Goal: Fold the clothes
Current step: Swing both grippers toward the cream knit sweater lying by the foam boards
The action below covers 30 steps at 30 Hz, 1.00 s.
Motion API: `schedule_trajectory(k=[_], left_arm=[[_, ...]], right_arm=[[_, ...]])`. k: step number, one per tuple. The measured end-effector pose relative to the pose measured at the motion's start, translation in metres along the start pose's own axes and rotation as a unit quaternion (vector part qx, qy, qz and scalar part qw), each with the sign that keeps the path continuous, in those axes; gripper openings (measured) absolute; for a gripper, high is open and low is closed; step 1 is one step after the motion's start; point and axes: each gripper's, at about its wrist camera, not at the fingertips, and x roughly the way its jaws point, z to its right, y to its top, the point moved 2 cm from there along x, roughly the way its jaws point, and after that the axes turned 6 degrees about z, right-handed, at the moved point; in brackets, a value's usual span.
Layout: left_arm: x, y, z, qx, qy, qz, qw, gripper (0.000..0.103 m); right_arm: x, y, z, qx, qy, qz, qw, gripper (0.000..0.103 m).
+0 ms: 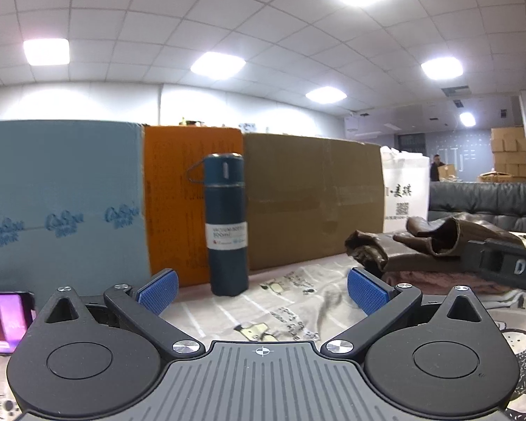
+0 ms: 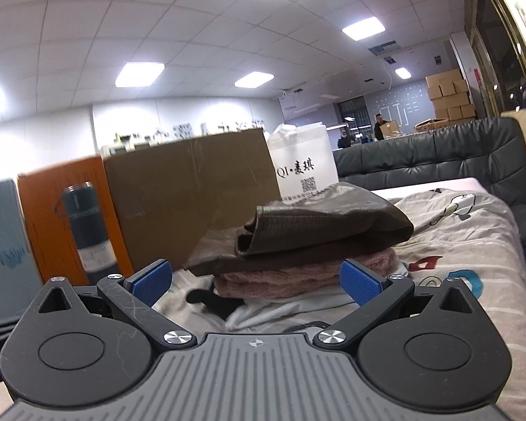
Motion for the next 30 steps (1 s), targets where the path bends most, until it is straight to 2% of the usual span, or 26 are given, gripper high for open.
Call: schedule_trajectory(k=[4, 7, 11, 17, 23, 28, 30], left_arm=[[-0.014, 0.007, -0.007, -0.006, 0.027, 0.006, 0.9996, 0.103], [-0.029, 0.012, -0.015, -0.017, 0.035, 0.007, 0.9992, 0.103], [-0.056, 0.021, -0.029, -0.019, 0.053, 0.019, 0.9982, 0.103], [-0.106, 0.040, -0.062, -0.015, 0.096, 0.053, 0.9939, 0.103], [-0.159, 0.051, -0.111, -0.008, 0.168, 0.084, 0.9822, 0.103], [-0.199, 0.057, -0.163, -0.012, 0.232, 0.094, 0.9681, 0.103], [-0.216, 0.063, -0.187, -0.005, 0.265, 0.099, 0.9593, 0.103]], right_arm=[[-0.009, 0.004, 0.007, 0.039, 0.023, 0.034, 0.998, 0.103], [-0.017, 0.006, 0.006, 0.057, 0.057, 0.053, 0.995, 0.103], [-0.030, 0.010, -0.006, 0.045, 0.098, 0.052, 0.993, 0.103], [-0.073, 0.023, -0.040, 0.040, 0.181, 0.045, 0.982, 0.103], [-0.118, 0.030, -0.095, 0.035, 0.289, 0.008, 0.957, 0.103], [-0.148, 0.033, -0.150, 0.025, 0.378, -0.019, 0.925, 0.103], [-0.155, 0.034, -0.172, 0.027, 0.409, -0.042, 0.911, 0.103]])
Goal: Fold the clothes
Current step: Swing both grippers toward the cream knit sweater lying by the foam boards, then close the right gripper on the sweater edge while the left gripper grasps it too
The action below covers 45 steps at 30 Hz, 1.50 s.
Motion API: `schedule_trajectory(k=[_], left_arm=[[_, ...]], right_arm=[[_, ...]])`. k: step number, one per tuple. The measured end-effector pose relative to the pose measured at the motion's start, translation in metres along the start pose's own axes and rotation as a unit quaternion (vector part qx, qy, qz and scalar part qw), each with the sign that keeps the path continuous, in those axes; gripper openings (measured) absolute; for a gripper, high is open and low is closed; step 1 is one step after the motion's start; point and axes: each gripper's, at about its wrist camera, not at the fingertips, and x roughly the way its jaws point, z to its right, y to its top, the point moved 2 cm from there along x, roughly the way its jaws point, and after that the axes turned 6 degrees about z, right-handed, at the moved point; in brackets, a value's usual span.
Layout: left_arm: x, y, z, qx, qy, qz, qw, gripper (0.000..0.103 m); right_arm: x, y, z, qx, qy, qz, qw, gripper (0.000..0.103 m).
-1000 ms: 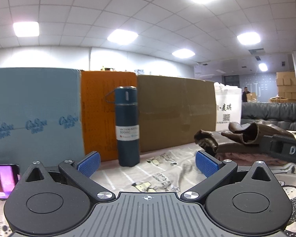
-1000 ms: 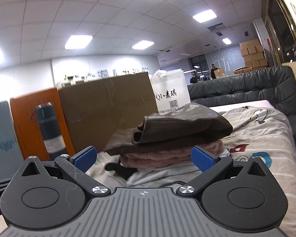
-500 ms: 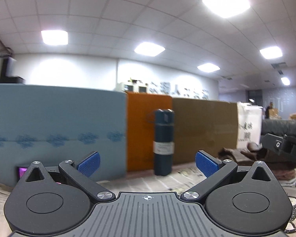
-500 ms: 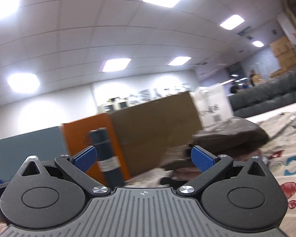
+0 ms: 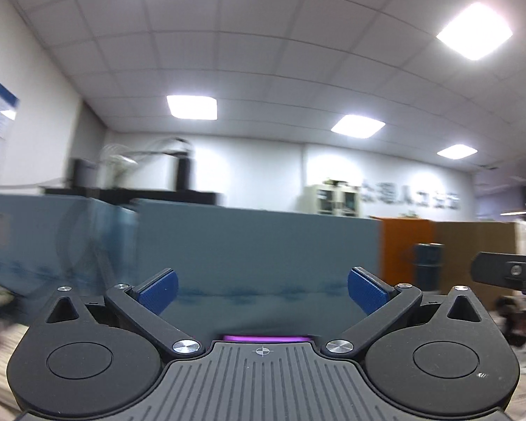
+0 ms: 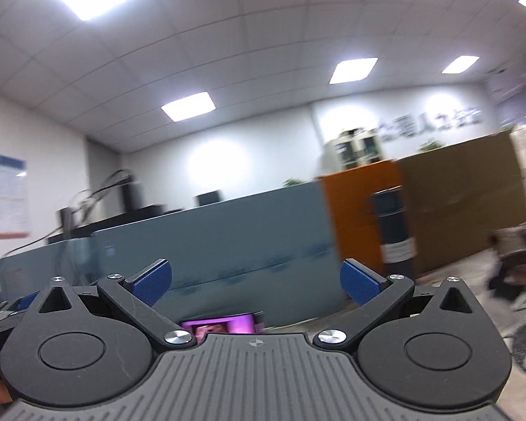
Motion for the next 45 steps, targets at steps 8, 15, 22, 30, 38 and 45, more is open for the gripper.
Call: schedule_trajectory(k=[8, 15, 22, 30, 38, 45], left_arm=[[0.012, 0.039, -0.160, -0.098, 0.127, -0.022, 0.9868, 0.103], [0.016, -0.029, -0.278, -0.352, 0.153, -0.149, 0.9114, 0.103], [-0.022, -0.072, -0.290, -0.503, 0.186, -0.179, 0.8252, 0.103], [-0.007, -0.097, -0.264, -0.523, 0.174, -0.235, 0.8004, 0.103], [0.002, -0.107, -0.280, -0.554, 0.121, -0.175, 0.8052, 0.103], [0.020, -0.104, -0.266, -0.463, 0.132, -0.172, 0.8595, 0.100]], right_arm=[[0.082, -0.020, -0.045, 0.045, 0.110, -0.107, 0.987, 0.103], [0.158, -0.076, -0.073, 0.163, 0.210, -0.284, 0.921, 0.103], [0.217, -0.131, -0.090, 0.195, 0.219, -0.340, 0.893, 0.103], [0.265, -0.178, -0.110, 0.218, 0.225, -0.381, 0.870, 0.103], [0.281, -0.199, -0.126, 0.204, 0.234, -0.398, 0.863, 0.103], [0.273, -0.194, -0.117, 0.202, 0.198, -0.402, 0.871, 0.073]])
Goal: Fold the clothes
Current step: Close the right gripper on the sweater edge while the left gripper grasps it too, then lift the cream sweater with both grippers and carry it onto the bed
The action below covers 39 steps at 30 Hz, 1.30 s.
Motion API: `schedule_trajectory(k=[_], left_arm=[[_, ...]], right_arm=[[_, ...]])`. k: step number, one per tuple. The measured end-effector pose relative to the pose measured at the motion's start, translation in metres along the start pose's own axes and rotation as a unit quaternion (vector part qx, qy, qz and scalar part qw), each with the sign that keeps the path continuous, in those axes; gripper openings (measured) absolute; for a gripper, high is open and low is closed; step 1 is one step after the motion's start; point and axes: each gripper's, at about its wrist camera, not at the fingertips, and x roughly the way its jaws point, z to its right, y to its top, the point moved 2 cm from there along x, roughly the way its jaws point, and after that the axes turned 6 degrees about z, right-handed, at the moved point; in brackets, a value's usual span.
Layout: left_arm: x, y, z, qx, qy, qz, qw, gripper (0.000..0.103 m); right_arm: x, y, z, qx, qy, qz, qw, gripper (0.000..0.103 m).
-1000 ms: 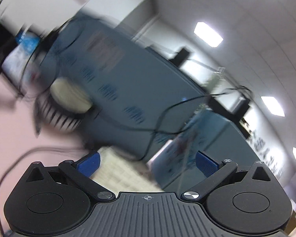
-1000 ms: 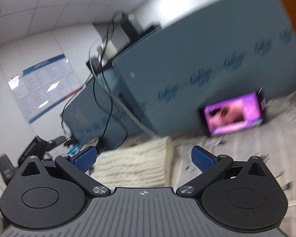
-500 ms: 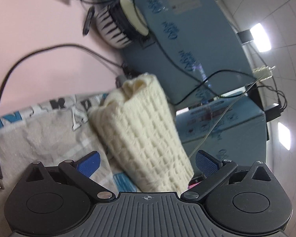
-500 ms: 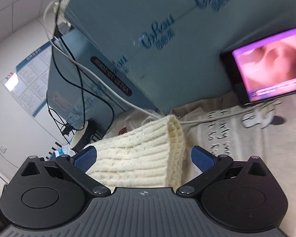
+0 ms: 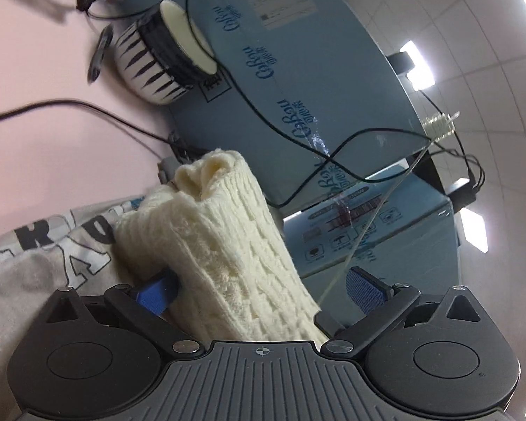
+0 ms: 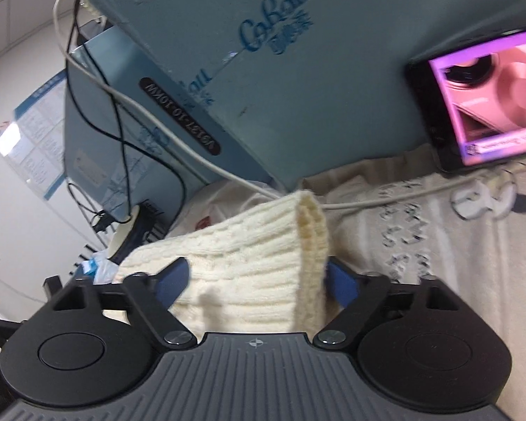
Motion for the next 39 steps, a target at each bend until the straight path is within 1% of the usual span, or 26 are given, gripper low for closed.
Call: schedule_trajectory(k=[1, 2, 3, 4, 5, 6, 7, 9, 10, 12, 16, 18, 20, 23, 26, 29, 32, 33, 36, 37, 39], left_arm=[[0.001, -0.002, 0.003, 0.018, 0.011, 0.005, 0.9998, 0.097], [0.002, -0.004, 0.005, 0.037, 0.022, 0.009, 0.9990, 0.091], [0.003, -0.005, 0.008, 0.059, 0.035, 0.012, 0.9976, 0.081], [0.004, -0.007, 0.010, 0.084, 0.050, 0.014, 0.9951, 0.074], [0.004, -0.009, 0.013, 0.109, 0.063, 0.016, 0.9919, 0.062], [0.004, -0.010, 0.016, 0.131, 0.073, 0.016, 0.9885, 0.057], [0.004, -0.012, 0.018, 0.152, 0.078, 0.015, 0.9852, 0.055], [0.003, -0.014, 0.023, 0.184, 0.086, 0.017, 0.9791, 0.043], [0.001, -0.016, 0.025, 0.196, 0.088, 0.021, 0.9764, 0.038], [-0.003, -0.018, 0.032, 0.218, 0.082, 0.032, 0.9720, 0.025], [-0.019, -0.022, 0.049, 0.245, 0.035, 0.059, 0.9670, 0.021], [-0.026, -0.026, 0.058, 0.253, 0.011, 0.067, 0.9651, 0.020], [-0.035, -0.033, 0.071, 0.264, -0.005, 0.073, 0.9618, 0.020], [-0.047, -0.050, 0.091, 0.279, -0.032, 0.069, 0.9572, 0.020], [-0.057, -0.070, 0.106, 0.273, -0.065, 0.053, 0.9582, 0.020], [-0.060, -0.097, 0.124, 0.276, -0.096, 0.026, 0.9560, 0.020], [-0.058, -0.126, 0.140, 0.274, -0.126, -0.017, 0.9533, 0.020], [-0.057, -0.137, 0.145, 0.276, -0.135, -0.034, 0.9509, 0.020], [-0.060, -0.172, 0.153, 0.285, -0.164, -0.094, 0.9396, 0.020], [-0.062, -0.183, 0.155, 0.290, -0.172, -0.113, 0.9346, 0.020], [-0.066, -0.204, 0.157, 0.309, -0.182, -0.146, 0.9220, 0.021]], right_arm=[[-0.002, -0.001, 0.000, -0.003, -0.012, -0.002, 1.000, 0.061], [-0.005, -0.002, -0.001, -0.010, -0.024, -0.006, 1.000, 0.056], [-0.007, -0.003, -0.001, -0.016, -0.034, -0.009, 0.999, 0.049], [-0.011, -0.005, -0.001, -0.016, -0.034, -0.007, 0.999, 0.045], [-0.016, -0.006, -0.002, -0.019, -0.031, -0.004, 0.999, 0.042], [-0.020, -0.007, -0.002, -0.021, -0.029, -0.002, 0.999, 0.036], [-0.025, -0.009, -0.003, -0.025, -0.030, 0.000, 0.999, 0.032], [-0.035, -0.012, -0.006, -0.028, -0.030, 0.004, 0.999, 0.027], [-0.040, -0.014, -0.008, -0.033, -0.026, 0.006, 0.999, 0.024], [-0.052, -0.018, -0.013, -0.037, -0.018, 0.011, 0.999, 0.020], [-0.077, -0.022, -0.019, -0.024, 0.005, 0.015, 1.000, 0.017], [-0.092, -0.024, -0.021, -0.017, 0.020, 0.017, 1.000, 0.016], [-0.110, -0.023, -0.022, -0.012, 0.035, 0.024, 0.999, 0.016], [-0.141, -0.017, -0.020, -0.012, 0.054, 0.040, 0.998, 0.016], [-0.177, -0.011, -0.010, -0.020, 0.055, 0.067, 0.996, 0.016], [-0.217, -0.004, 0.007, -0.020, 0.046, 0.088, 0.995, 0.016], [-0.260, -0.001, 0.029, -0.014, 0.027, 0.109, 0.994, 0.016], [-0.275, 0.000, 0.037, -0.011, 0.019, 0.115, 0.993, 0.016], [-0.318, -0.007, 0.059, -0.015, -0.010, 0.137, 0.990, 0.016], [-0.331, -0.011, 0.067, -0.016, -0.020, 0.143, 0.989, 0.016], [-0.352, -0.018, 0.079, -0.028, -0.038, 0.146, 0.988, 0.016]])
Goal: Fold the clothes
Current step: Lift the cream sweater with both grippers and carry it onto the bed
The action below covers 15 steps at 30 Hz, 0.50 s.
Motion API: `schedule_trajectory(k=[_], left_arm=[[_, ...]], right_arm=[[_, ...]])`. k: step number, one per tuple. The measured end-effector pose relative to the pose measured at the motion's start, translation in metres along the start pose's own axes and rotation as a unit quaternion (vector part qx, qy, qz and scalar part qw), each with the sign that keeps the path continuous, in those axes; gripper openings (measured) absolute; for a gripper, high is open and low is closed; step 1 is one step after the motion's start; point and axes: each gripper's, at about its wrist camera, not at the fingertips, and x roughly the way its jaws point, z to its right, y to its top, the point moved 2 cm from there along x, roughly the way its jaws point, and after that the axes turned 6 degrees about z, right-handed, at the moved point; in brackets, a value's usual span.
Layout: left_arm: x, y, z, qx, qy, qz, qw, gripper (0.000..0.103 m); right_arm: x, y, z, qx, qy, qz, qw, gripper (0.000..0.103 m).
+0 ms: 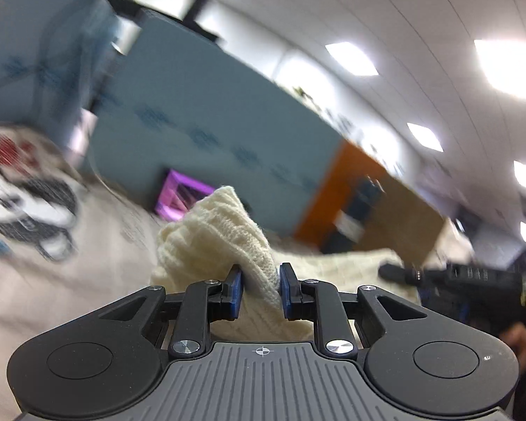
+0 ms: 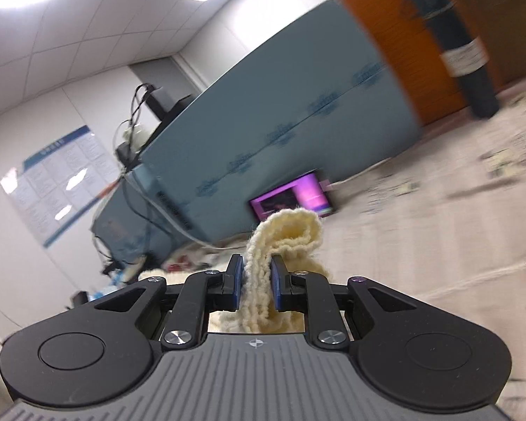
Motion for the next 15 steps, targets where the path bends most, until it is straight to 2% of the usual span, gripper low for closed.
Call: schedule_trajectory(k=[4, 6, 7, 9, 10, 11, 12, 14, 15], left_arm=[[0.003, -0.018, 0.010, 0.033, -0.009, -0.059, 0.9976, 0.026], [-0.002, -0.021, 0.008, 0.046, -0.001, -0.079, 0.9959, 0.037], [-0.005, -0.022, 0.006, 0.050, 0.004, -0.087, 0.9949, 0.043], [-0.014, -0.022, 0.000, 0.049, 0.017, -0.097, 0.9939, 0.075], [-0.019, -0.019, -0.004, 0.049, 0.025, -0.095, 0.9940, 0.080], [-0.024, -0.015, -0.009, 0.054, 0.032, -0.085, 0.9944, 0.085], [-0.027, -0.009, -0.012, 0.060, 0.038, -0.074, 0.9947, 0.088], [-0.031, 0.007, -0.015, 0.076, 0.049, -0.045, 0.9948, 0.089], [-0.031, 0.015, -0.015, 0.085, 0.051, -0.030, 0.9946, 0.090]], right_arm=[[-0.022, -0.012, 0.032, -0.010, -0.049, -0.020, 0.999, 0.015], [-0.026, -0.018, 0.045, -0.011, -0.064, -0.030, 0.997, 0.015], [-0.028, -0.021, 0.050, -0.011, -0.066, -0.032, 0.997, 0.017], [-0.032, -0.023, 0.054, -0.013, -0.062, -0.028, 0.998, 0.023], [-0.034, -0.023, 0.056, -0.014, -0.059, -0.025, 0.998, 0.036], [-0.036, -0.023, 0.056, -0.019, -0.061, -0.021, 0.998, 0.043], [-0.036, -0.021, 0.057, -0.022, -0.061, -0.017, 0.998, 0.049], [-0.033, -0.015, 0.058, -0.018, -0.057, -0.011, 0.998, 0.050], [-0.030, -0.012, 0.059, -0.012, -0.054, -0.009, 0.998, 0.056]])
